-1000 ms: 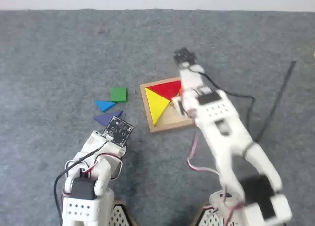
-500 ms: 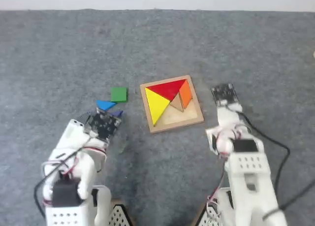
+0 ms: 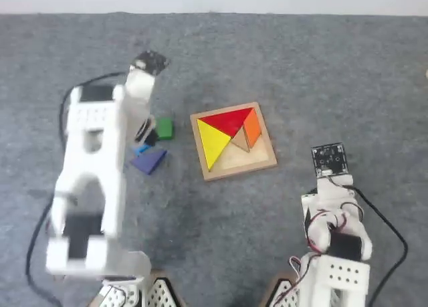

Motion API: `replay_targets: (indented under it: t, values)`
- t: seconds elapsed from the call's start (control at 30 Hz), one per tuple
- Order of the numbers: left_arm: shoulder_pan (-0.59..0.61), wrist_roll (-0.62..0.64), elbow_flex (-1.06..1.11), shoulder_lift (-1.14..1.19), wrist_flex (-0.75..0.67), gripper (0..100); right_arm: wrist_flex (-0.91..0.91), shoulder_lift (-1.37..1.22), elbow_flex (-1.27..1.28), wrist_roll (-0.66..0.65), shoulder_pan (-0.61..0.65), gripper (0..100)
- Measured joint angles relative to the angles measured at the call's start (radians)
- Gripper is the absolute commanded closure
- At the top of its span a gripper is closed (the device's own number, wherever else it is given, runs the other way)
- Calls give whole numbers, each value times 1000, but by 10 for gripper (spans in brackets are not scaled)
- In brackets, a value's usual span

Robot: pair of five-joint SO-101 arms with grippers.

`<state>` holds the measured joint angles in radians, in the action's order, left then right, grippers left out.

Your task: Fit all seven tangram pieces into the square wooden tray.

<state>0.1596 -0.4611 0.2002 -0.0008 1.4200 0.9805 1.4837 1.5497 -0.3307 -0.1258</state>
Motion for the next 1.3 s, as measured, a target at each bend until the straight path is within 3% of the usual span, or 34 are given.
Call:
replay_targets:
  t: [0.27, 0.57, 0.93, 1.3]
  values:
    - [-31, 313, -445, 526, 18, 796, 91, 232, 55, -3, -5, 992]
    - [-58, 508, -638, 743, 38, 796, 144, 316, 64, -8, -5, 992]
    - [-58, 534, -666, 798, 44, 799, 144, 316, 64, -9, -3, 992]
    - [-55, 479, -740, 864, 98, 784, 144, 316, 64, -9, -3, 992]
